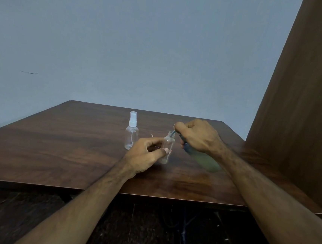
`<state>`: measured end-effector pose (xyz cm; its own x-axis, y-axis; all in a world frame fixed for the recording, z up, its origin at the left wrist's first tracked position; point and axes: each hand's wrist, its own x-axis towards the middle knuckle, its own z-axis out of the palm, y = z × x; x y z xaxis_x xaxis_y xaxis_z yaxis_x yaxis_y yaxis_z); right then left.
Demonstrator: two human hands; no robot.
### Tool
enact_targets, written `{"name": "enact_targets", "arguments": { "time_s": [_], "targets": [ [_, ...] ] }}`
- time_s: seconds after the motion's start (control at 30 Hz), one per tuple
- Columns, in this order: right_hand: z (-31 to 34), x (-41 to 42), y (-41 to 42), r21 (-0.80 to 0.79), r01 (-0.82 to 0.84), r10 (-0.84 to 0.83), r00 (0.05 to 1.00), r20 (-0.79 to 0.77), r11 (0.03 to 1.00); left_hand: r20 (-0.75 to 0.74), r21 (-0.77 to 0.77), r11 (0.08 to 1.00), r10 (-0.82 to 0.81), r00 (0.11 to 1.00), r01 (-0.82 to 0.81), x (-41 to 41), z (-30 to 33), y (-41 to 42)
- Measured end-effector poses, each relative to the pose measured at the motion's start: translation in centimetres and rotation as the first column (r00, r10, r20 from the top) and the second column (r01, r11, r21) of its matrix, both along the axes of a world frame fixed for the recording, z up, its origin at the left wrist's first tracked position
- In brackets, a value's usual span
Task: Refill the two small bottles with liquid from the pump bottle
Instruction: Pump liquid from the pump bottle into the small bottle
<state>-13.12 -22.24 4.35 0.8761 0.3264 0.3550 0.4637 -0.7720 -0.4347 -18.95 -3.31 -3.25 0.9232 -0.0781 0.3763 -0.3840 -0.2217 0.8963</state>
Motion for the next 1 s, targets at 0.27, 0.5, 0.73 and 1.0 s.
{"name": "enact_targets", "arguments": {
  "time_s": [0.27, 0.5, 0.73, 1.0],
  "targets": [
    [-0.34, 0.07, -0.06, -0.007, 0.038, -0.038, 0.999, -0.003, 0.999, -0.002, -0.078, 0.996, -0.037, 0.999, 0.037, -0.05, -0.04, -0.03],
    [-0.29, 0.13, -0.20, -0.002, 0.002, -0.002, 1.000, -0.004, 1.000, -0.001, -0.052, 0.998, -0.036, 0.999, 0.035, -0.13, 0.06, -0.10],
    [-0.08, -0.01, 0.16, -0.016, 0.024, -0.024, 1.000, -0.002, 1.000, 0.015, -0.061, 0.998, -0.019, 1.000, 0.020, -0.16, 0.22, -0.11],
    [-0.22, 0.00, -0.04, -0.032, 0.013, -0.013, 1.000, -0.003, 0.999, 0.014, -0.035, 0.999, -0.019, 1.000, 0.020, -0.07, 0.05, -0.01]
  ]
}}
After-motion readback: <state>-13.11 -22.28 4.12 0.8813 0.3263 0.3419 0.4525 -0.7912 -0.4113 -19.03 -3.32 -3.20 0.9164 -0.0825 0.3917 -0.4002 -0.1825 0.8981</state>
